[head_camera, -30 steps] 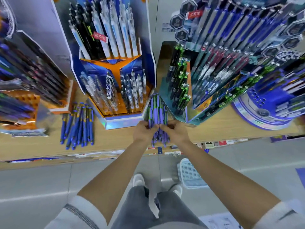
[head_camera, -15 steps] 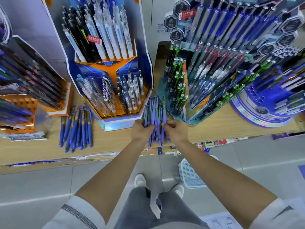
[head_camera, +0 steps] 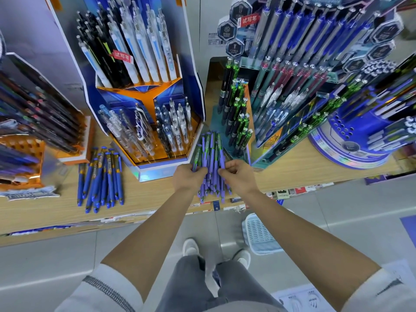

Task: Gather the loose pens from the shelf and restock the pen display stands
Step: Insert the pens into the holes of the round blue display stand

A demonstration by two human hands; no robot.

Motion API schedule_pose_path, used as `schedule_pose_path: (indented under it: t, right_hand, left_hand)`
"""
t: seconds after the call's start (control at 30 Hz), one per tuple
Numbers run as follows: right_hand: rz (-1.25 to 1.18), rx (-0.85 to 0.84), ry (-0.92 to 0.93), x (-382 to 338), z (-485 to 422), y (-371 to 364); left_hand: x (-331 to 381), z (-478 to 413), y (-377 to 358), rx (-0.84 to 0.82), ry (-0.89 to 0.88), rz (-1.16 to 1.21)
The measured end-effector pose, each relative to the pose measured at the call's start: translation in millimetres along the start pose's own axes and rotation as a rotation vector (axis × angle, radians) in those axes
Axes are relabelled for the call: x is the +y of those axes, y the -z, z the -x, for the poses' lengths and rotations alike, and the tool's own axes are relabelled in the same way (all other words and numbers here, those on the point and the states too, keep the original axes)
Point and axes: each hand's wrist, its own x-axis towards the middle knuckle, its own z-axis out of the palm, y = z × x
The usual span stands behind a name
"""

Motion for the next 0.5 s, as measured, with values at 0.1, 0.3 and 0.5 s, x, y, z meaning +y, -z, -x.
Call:
schedule_pose_path:
  t: [0.1, 0.3, 0.5]
  right_hand:
    - [0.017, -0.043, -0.014, 1, 1, -2]
    - [0.023, -0.013, -0.023, -5, 3, -4]
    - [0.016, 0.011, -0.02, -3, 12, 6]
  left_hand:
    - [-2, 2, 2, -0.042, 0.011, 0.054]
    - [-1, 4, 6, -0.119, -0.008, 0.136]
    - [-1, 7, 6, -0.197, 0.046, 0.236]
